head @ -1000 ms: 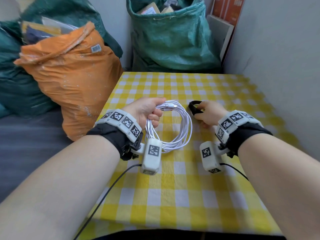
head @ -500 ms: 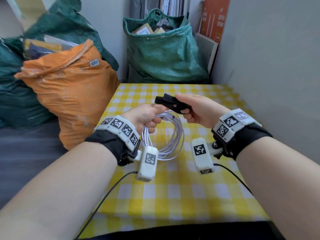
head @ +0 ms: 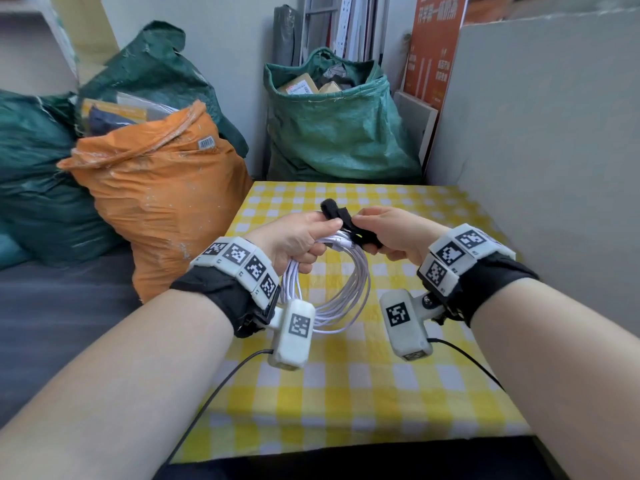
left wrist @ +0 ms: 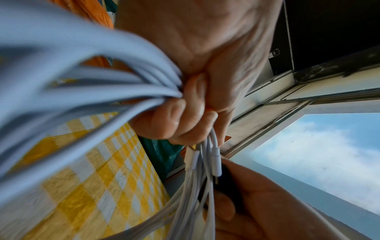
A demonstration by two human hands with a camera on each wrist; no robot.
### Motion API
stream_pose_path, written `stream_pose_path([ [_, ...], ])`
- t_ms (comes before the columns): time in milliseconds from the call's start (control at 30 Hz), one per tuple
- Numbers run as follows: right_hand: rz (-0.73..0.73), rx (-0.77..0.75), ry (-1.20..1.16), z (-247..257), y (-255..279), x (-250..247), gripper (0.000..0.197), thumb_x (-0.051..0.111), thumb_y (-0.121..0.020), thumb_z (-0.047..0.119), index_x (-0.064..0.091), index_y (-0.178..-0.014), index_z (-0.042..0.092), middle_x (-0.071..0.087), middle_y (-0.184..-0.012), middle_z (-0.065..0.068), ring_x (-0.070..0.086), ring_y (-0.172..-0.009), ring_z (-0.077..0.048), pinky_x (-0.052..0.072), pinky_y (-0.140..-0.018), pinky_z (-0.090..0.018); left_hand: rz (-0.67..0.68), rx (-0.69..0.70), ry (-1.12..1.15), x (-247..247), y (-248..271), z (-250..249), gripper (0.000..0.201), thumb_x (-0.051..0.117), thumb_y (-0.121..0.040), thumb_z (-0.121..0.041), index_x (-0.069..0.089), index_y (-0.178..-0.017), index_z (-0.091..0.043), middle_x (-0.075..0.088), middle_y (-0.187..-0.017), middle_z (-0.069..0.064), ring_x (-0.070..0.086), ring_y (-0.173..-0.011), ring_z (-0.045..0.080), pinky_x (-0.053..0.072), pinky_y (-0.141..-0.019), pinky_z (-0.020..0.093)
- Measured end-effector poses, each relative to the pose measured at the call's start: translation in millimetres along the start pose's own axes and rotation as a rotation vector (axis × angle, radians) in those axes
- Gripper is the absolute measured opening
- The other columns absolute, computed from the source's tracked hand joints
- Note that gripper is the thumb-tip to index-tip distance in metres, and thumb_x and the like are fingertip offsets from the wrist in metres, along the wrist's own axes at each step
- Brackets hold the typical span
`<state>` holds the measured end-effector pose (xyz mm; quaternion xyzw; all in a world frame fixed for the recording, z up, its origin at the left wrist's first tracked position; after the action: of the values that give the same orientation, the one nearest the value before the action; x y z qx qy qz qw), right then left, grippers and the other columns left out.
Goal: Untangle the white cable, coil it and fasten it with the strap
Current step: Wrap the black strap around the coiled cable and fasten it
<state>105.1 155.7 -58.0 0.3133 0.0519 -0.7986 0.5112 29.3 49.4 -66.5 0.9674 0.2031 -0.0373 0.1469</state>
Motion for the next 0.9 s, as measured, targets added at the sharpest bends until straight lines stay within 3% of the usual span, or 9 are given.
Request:
stream_pose_path([
  [100, -0.044, -0.027, 0.111, 7, 0, -1, 0.021, 0.042, -0.098, 0.035, 0.056, -0.087, 0.024, 0.049, -0.067, -0.002, 0.031, -0.051, -0.014, 0.023, -0.046, -0.024, -0.105, -0.017, -0.027, -8, 4, -1, 0.028, 0.041, -0.100, -0.034, 0.046, -0.078, -0.017, 0.030, -0.043, -0.006, 0.019, -0.032, 0.006, 0.021, -0.035, 0.015],
  [200, -0.092, -0.124, 0.134, 20, 3, -3, 0.008, 0.054, -0.093, 0.029, 0.059, -0.098, 0.026, 0.054, -0.074, 0.003, 0.042, -0.060, -0.014, 0.031, -0.047, -0.023, -0.145, -0.019, -0.087, -10, 6, -3, 0.028, 0.039, -0.101, -0.029, 0.043, -0.077, -0.016, 0.029, -0.047, -0.003, 0.018, -0.031, 0.007, 0.020, -0.035, 0.015],
  [267, -0.112, -0.215, 0.098, 29, 4, -3, 0.013, 0.060, -0.090, 0.022, 0.060, -0.103, 0.027, 0.055, -0.076, 0.006, 0.047, -0.062, -0.012, 0.036, -0.047, -0.019, -0.153, -0.018, -0.112, -11, 6, -4, 0.028, 0.039, -0.101, -0.027, 0.042, -0.076, -0.016, 0.028, -0.050, -0.002, 0.017, -0.031, 0.007, 0.019, -0.036, 0.015],
  [367, -0.229, -0.281, 0.098, 35, 4, -10, 0.007, 0.066, -0.086, 0.020, 0.066, -0.093, 0.021, 0.058, -0.073, 0.007, 0.053, -0.063, -0.008, 0.041, -0.052, -0.015, -0.149, -0.005, -0.144, -9, 6, -6, 0.027, 0.039, -0.101, -0.026, 0.044, -0.077, -0.015, 0.028, -0.053, 0.000, 0.018, -0.032, 0.007, 0.020, -0.035, 0.015],
  [467, -0.248, -0.266, 0.100, 33, 2, -13, 0.007, 0.065, -0.087, 0.022, 0.065, -0.081, 0.019, 0.061, -0.070, 0.008, 0.052, -0.058, -0.004, 0.038, -0.049, -0.013, -0.164, 0.014, -0.155, -6, 6, -10, 0.029, 0.039, -0.101, -0.025, 0.040, -0.074, -0.015, 0.028, -0.055, 0.002, 0.018, -0.030, 0.006, 0.020, -0.036, 0.016],
  [633, -0.230, -0.302, 0.133, 41, 6, -11, 0.015, 0.056, -0.092, 0.021, 0.060, -0.080, 0.013, 0.055, -0.066, 0.005, 0.046, -0.056, -0.009, 0.035, -0.045, -0.012, -0.249, 0.016, -0.151, -6, 3, -17, 0.029, 0.041, -0.097, -0.020, 0.037, -0.069, -0.016, 0.025, -0.053, 0.002, 0.015, -0.030, 0.008, 0.015, -0.040, 0.018],
  [767, -0.158, -0.289, 0.107, 42, 7, -6, 0.017, 0.051, -0.094, 0.020, 0.058, -0.082, 0.012, 0.053, -0.074, -0.006, 0.047, -0.066, -0.019, 0.041, -0.056, -0.028, -0.329, 0.032, -0.219, -8, -3, -23, 0.030, 0.046, -0.092, -0.016, 0.035, -0.065, -0.015, 0.025, -0.053, 0.002, 0.016, -0.036, 0.013, 0.014, -0.041, 0.018],
  [900, -0.176, -0.296, 0.238, 40, 10, -14, 0.008, 0.060, -0.090, 0.020, 0.062, -0.086, 0.014, 0.064, -0.078, -0.008, 0.054, -0.061, -0.018, 0.045, -0.046, -0.022, -0.365, 0.039, -0.284, -8, -6, -22, 0.032, 0.043, -0.090, -0.007, 0.032, -0.061, -0.013, 0.028, -0.054, 0.003, 0.018, -0.044, 0.015, 0.015, -0.041, 0.019],
])
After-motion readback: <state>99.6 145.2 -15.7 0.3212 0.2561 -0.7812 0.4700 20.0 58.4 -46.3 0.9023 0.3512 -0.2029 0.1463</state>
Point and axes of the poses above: each hand's wrist, its own y-axis away from the middle knuckle, its own x-axis out of the palm, z = x × y, the point moved 7 cm from there along -y, towards the middle knuckle
